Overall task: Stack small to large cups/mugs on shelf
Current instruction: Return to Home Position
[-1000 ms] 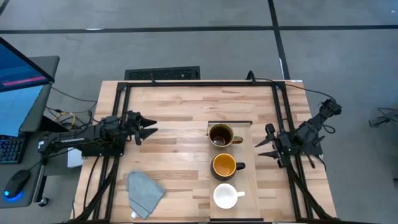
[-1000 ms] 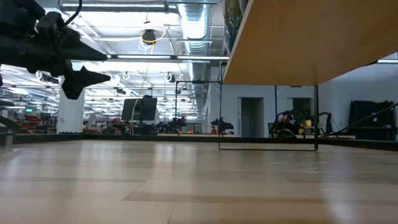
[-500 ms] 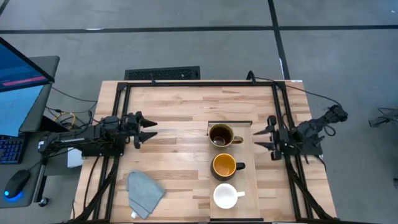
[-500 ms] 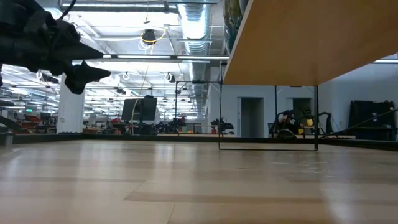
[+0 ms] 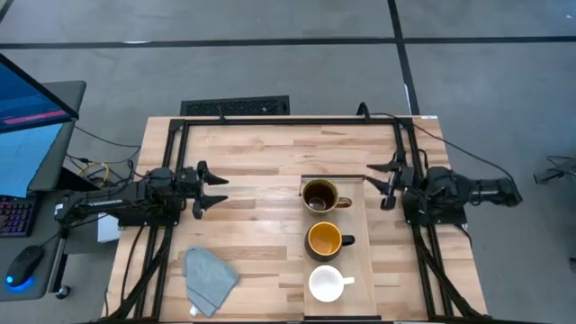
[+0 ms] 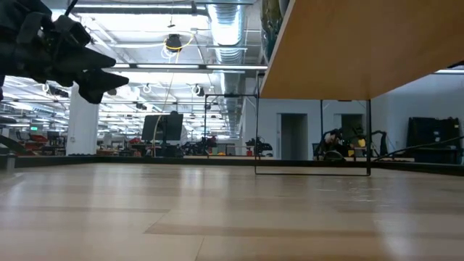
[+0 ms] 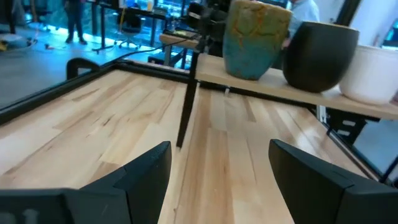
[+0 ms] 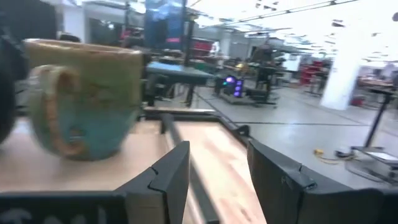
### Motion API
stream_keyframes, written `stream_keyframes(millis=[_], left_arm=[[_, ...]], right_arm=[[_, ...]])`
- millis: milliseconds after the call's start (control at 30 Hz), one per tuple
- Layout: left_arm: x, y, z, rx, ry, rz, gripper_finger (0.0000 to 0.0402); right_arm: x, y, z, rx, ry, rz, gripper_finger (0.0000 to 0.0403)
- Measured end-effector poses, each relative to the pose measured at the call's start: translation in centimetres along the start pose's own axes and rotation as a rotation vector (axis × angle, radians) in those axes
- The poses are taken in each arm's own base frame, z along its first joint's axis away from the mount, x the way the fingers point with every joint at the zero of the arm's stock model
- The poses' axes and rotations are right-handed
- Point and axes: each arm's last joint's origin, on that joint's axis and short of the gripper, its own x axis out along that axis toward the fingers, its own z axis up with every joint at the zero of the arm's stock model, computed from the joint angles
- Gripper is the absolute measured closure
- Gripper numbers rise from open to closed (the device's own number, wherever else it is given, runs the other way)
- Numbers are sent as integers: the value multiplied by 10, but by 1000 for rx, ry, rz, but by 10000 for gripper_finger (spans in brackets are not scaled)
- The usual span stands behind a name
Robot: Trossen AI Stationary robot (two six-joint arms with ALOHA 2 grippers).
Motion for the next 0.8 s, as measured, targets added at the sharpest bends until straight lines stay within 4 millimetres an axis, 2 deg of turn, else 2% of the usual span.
stream_keyframes(millis=[267, 433, 800], left_arm=[[0, -1, 0, 110, -7, -28, 141], [0, -4, 4, 197, -41, -117, 141], [-7, -6, 8, 196, -105, -140, 141]], right_arm=[[3, -20, -5, 9, 30, -116, 217], [2, -33, -8, 27, 42, -195, 220], [-2, -51, -18, 89, 64, -248, 219]])
